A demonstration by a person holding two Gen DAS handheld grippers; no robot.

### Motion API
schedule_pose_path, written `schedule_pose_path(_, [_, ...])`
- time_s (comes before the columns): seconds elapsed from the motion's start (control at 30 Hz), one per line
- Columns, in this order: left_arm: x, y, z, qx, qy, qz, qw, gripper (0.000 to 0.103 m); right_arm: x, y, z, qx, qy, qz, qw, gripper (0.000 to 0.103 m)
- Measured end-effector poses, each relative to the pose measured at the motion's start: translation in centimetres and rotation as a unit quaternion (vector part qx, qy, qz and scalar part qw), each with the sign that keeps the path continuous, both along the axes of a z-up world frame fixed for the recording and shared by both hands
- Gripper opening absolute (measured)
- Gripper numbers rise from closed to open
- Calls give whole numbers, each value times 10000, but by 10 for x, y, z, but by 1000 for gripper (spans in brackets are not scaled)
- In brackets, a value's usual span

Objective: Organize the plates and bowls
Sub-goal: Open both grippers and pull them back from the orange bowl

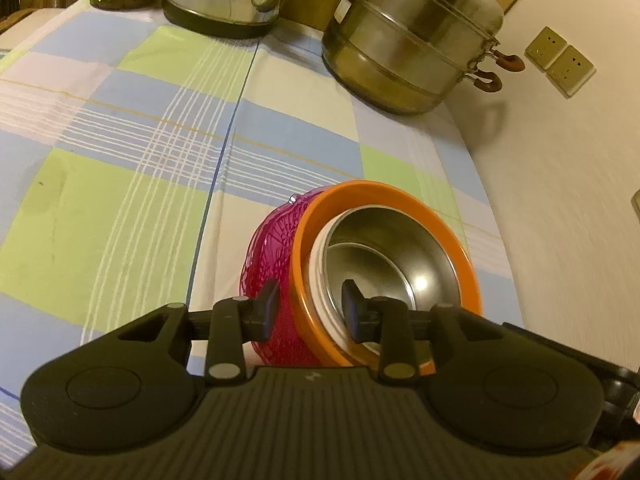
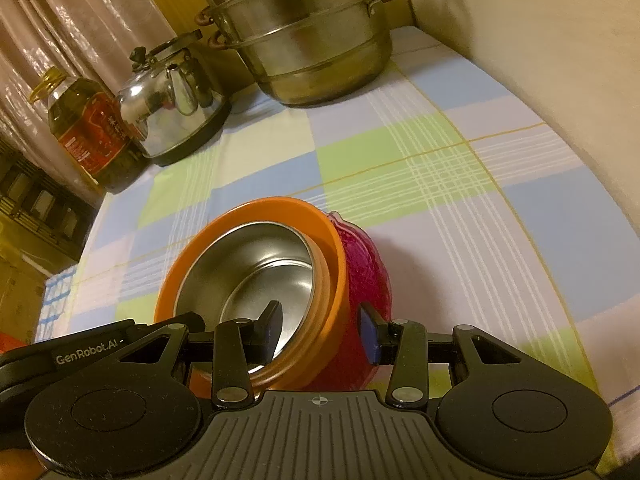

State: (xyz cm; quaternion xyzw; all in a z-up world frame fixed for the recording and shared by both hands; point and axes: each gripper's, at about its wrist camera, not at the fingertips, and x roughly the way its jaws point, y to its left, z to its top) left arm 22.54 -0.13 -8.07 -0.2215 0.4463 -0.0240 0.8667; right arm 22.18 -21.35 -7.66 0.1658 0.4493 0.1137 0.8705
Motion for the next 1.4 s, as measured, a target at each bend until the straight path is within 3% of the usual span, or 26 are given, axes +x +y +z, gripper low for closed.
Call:
schedule_pose_path(0.3, [-21, -2, 12, 191, -124, 20, 9997, 40, -16, 0, 14, -103, -152, 34, 9998, 42])
schedule_pose_path(0.5, [-34, -4, 20, 298, -190, 22, 9994, 53, -28, 0, 23, -222, -272, 77, 9994, 44])
schedule_pose_path(0.67, [-45, -4, 27, 382, -241, 41, 9990, 63, -38, -1, 30, -258, -347, 53, 9991, 60])
schedule_pose_path(0.97, [-63, -8, 36, 671, -325, 61, 9972, 76, -56, -8, 38, -368, -456, 20, 9983, 68])
schedule_pose_path(1.4, [-88, -16, 42, 1117, -447, 1, 9927, 83, -82, -16, 42, -697, -747, -7, 9948, 69])
